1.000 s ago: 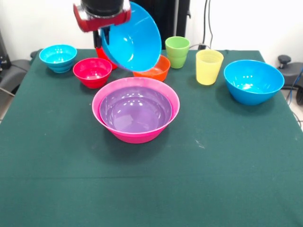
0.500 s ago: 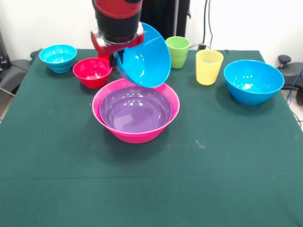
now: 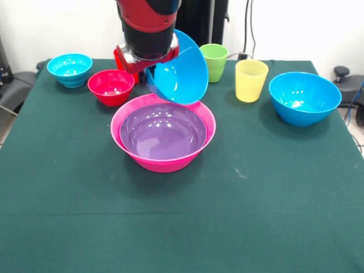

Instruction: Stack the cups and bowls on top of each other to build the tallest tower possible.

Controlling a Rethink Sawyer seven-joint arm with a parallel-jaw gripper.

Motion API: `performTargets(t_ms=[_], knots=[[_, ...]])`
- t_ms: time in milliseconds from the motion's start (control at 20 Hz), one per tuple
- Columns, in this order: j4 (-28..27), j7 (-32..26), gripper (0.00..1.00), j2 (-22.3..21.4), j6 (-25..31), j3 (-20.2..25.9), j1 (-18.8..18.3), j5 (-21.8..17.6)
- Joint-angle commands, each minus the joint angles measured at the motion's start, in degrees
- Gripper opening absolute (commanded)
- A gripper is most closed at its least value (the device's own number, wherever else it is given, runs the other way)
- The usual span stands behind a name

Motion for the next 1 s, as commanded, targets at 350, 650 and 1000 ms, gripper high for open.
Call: performTargets(t_ms=[350, 650, 1000], knots=[[-13.5, 4.1, 0.0, 5.8, 4.8, 2.8, 2.4, 1.6], [-16.7, 2.8, 0.0, 7.1, 6.5, 3.3, 2.7, 3.1], [-17.0, 2.4, 0.0, 7.7, 5.7, 2.9, 2.9, 3.6]])
